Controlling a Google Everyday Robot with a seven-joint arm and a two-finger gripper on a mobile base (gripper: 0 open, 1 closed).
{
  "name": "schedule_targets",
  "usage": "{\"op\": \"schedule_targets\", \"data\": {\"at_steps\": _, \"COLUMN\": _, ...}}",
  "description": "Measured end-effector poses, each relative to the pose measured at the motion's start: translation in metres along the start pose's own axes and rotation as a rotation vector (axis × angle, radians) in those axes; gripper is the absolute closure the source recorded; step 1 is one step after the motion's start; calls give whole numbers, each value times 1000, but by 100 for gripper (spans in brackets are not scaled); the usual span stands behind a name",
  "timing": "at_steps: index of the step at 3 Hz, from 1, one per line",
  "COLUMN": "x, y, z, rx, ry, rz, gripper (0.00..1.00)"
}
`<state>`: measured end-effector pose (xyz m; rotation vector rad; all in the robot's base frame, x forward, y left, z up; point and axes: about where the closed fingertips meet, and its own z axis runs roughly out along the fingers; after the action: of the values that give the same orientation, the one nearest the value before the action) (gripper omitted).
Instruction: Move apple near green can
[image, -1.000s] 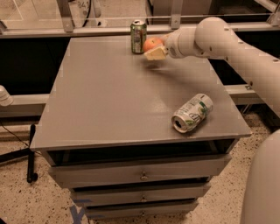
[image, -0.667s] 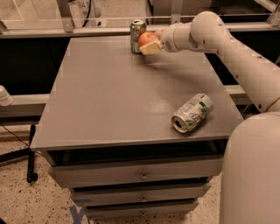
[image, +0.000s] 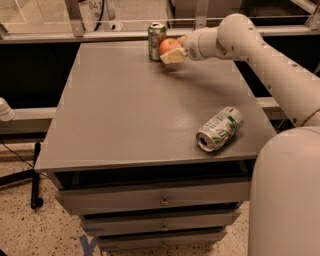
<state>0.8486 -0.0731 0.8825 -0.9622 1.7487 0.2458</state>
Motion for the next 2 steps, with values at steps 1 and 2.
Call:
{"op": "schedule_targets", "data": {"at_steps": 1, "x": 9, "y": 2, "z": 4, "rx": -16, "ry": 17, "rz": 33, "gripper": 82}}
{"op": "schedule_targets", "data": {"at_steps": 2, "x": 14, "y": 5, "z": 9, "rx": -30, "ry": 26, "rz": 54, "gripper": 59}}
